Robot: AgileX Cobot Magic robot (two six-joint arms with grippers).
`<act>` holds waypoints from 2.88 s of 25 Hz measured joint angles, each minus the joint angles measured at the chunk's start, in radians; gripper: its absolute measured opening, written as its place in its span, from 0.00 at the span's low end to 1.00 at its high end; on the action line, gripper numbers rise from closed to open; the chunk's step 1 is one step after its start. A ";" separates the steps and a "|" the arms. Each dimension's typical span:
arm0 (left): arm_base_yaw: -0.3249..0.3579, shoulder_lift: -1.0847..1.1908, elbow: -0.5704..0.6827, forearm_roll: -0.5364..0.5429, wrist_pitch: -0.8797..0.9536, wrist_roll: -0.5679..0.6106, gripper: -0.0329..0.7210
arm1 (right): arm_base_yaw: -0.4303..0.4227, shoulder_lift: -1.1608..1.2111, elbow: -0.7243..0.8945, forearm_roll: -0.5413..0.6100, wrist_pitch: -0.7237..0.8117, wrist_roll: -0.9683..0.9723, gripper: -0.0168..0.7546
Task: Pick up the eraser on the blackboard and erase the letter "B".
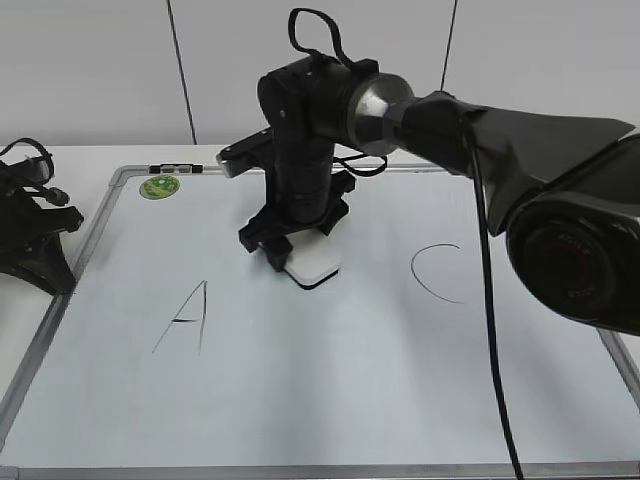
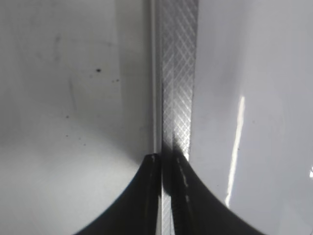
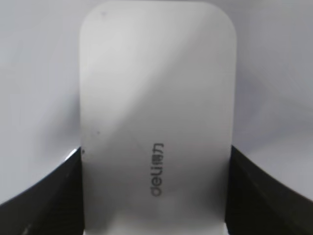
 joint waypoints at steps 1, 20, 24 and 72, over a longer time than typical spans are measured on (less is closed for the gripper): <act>0.000 0.000 0.000 0.000 0.000 0.000 0.08 | -0.002 0.000 0.000 -0.014 0.000 0.005 0.70; 0.000 0.000 0.000 0.002 0.000 0.000 0.08 | -0.096 -0.075 0.007 -0.117 0.048 0.035 0.70; 0.000 0.000 0.000 0.003 0.000 0.000 0.08 | -0.126 -0.165 0.007 -0.118 0.051 0.035 0.70; 0.000 0.000 0.000 0.001 0.000 0.000 0.08 | -0.489 -0.593 1.027 -0.044 -0.424 0.258 0.70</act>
